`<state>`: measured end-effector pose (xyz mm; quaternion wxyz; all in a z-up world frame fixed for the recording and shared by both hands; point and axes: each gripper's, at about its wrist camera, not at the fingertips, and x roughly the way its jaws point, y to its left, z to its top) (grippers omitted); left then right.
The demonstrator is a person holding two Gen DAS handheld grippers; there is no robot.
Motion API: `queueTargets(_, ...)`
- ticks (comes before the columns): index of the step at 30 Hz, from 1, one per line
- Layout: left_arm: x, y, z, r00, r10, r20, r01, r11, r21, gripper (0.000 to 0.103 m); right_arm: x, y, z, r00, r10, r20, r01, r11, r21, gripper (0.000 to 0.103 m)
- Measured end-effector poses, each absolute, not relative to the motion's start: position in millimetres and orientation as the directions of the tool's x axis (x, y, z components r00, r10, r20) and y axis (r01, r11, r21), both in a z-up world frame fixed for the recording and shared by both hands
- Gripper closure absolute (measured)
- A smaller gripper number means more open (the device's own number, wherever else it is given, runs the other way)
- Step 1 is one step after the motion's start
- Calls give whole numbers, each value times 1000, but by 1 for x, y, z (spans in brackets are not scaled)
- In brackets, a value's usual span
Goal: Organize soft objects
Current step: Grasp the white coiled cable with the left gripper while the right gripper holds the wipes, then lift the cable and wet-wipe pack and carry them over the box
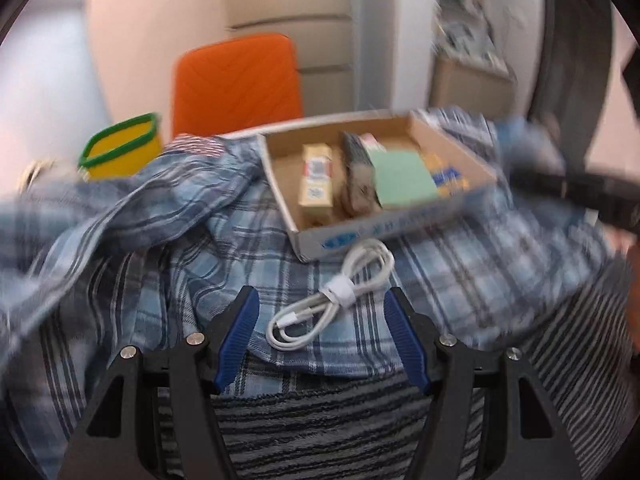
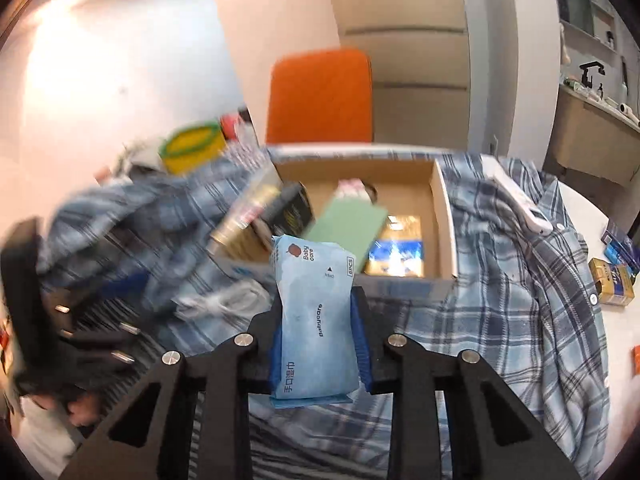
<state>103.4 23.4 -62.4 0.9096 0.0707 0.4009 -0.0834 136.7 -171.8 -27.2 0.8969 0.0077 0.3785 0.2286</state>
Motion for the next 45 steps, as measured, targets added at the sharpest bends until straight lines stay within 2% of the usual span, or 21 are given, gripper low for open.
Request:
queueTargets(4,105,18,-53,649,-111,-753,241,968,64,39,123,-164,-23,683,405,-608,-415,900,133,72)
queueTargets(7,119,13,-55,609,-65,-790,231,968,99,39,125,-165,-34,655,435,-617,-421,889,181,72)
queueTargets(9,136,16,-64,529,-25,-848,182,980,85,39,130,-169,-39,638,453,-623,-418,883,214,72)
queueTargets(12,155,28,-74,431,-94,-898,125,991,-44,53,136,-178,-45,617,473,-629,-401,877,265,72)
queueTargets(14,159,31,-77,400,-111,-910,130,990,-64,60,139,-183,-47,610,478,-631,-387,876,289,72)
queueTargets(20,159,11,-73,413,-51,-910,239,969,54,60,137,-181,-48,595,499,-630,-412,862,294,72)
queueTargets(22,162,4,-77,397,-60,-916,278,959,57,60,134,-179,-48,596,499,-629,-421,861,284,72)
queueTargets(24,169,1,-82,373,-60,-926,275,960,49,60,131,-177,-48,599,496,-629,-430,862,269,72)
queueTargets(28,176,-6,-95,358,35,-933,268,953,138,61,130,-177,-47,599,495,-629,-430,862,269,72)
queueTargets(30,175,-7,-96,364,45,-931,276,949,153,60,130,-178,-47,599,495,-629,-425,863,274,72)
queueTargets(33,175,-7,-94,361,33,-932,276,951,141,62,130,-179,-47,596,497,-630,-426,862,276,72)
queueTargets(34,175,-6,-93,364,30,-931,272,953,137,71,131,-178,-47,596,495,-632,-427,862,273,72)
queueTargets(36,173,-6,-90,368,9,-930,278,953,119,79,131,-177,-48,592,493,-637,-429,862,269,72)
queueTargets(43,147,-9,-70,415,-40,-909,292,952,91,81,134,-179,-49,589,492,-642,-418,865,279,72)
queueTargets(45,136,-6,-59,426,-99,-899,289,957,32,81,134,-181,-49,590,494,-639,-417,864,283,72)
